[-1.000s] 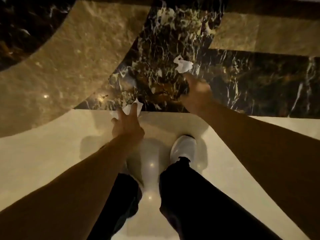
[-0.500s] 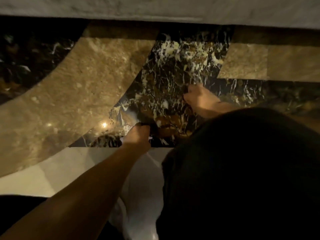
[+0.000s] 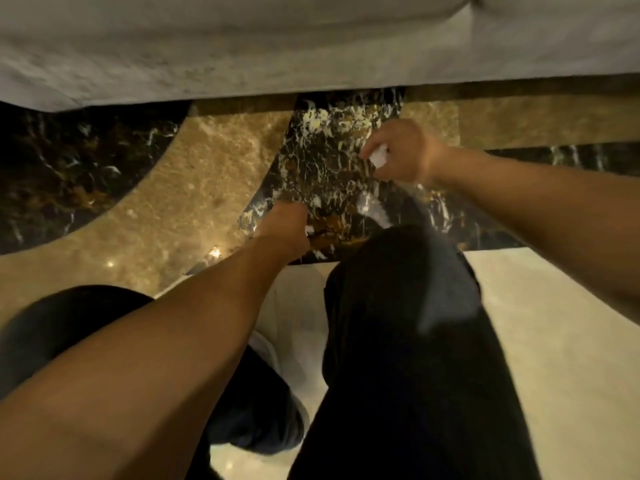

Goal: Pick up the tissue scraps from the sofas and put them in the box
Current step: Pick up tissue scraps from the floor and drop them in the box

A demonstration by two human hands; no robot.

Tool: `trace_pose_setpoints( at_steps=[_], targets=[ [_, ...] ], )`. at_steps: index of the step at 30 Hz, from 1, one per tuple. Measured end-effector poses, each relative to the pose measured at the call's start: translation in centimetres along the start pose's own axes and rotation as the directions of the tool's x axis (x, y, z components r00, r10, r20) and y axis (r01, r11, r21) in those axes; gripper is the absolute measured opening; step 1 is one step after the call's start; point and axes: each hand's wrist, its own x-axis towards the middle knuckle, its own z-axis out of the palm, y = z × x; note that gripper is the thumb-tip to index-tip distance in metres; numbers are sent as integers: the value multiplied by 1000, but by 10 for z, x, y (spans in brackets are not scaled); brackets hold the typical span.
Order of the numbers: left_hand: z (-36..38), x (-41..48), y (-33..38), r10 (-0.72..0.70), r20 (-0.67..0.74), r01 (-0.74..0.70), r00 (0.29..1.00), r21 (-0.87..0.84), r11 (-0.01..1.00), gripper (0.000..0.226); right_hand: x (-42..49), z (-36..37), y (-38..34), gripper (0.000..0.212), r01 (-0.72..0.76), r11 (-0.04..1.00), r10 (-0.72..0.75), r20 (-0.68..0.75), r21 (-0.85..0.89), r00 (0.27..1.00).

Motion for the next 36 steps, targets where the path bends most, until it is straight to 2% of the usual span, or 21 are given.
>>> trace_pose_setpoints(
  at_steps=[3, 9, 12, 14, 17, 20, 23, 26, 29, 32, 36],
  targets=[
    [-74, -73, 38, 7, -1, -7, 1000, 18, 1000, 27, -69, -65, -38, 38, -31, 999, 30, 20, 43, 999],
    [-233, -251, 120, 55, -58, -52, 997, 47, 998, 23, -235, -202, -136, 34, -164, 964, 175, -39, 208, 984],
    [-300, -335, 164, 90, -70, -86, 993, 62, 994, 24, -314, -266, -180, 33, -203, 925, 246, -100, 321, 964],
    [-329, -373, 186, 110, -98, -102, 989, 84, 991, 30, -351, -294, -202, 29, -222, 920, 281, -150, 323, 948],
    [-358, -422, 219, 164, -138, -143, 977, 155, 978, 32, -402, -335, -224, 36, -246, 884, 364, -257, 398, 895],
    [-362, -455, 255, 235, -142, -200, 962, 222, 954, 26, -449, -355, -220, 40, -297, 836, 452, -271, 461, 850],
    [-351, -466, 287, 310, -205, -263, 928, 227, 938, 20, -478, -363, -202, 32, -333, 794, 518, -278, 508, 809],
    [-331, -470, 325, 338, -207, -268, 918, 304, 914, 18, -522, -351, -174, 21, -356, 768, 593, -381, 532, 709],
    [-315, -466, 380, 259, -153, -196, 954, 338, 920, 13, -564, -345, -130, 20, -396, 738, 651, -423, 547, 630],
    [-299, -456, 438, 318, -158, -238, 935, 386, 891, 15, -608, -345, -85, 20, -444, 700, 703, -430, 560, 566],
    [-278, -446, 542, 450, -53, -379, 891, 455, 805, 17, -672, -349, -16, 19, -488, 619, 778, -400, 615, 484]
  ],
)
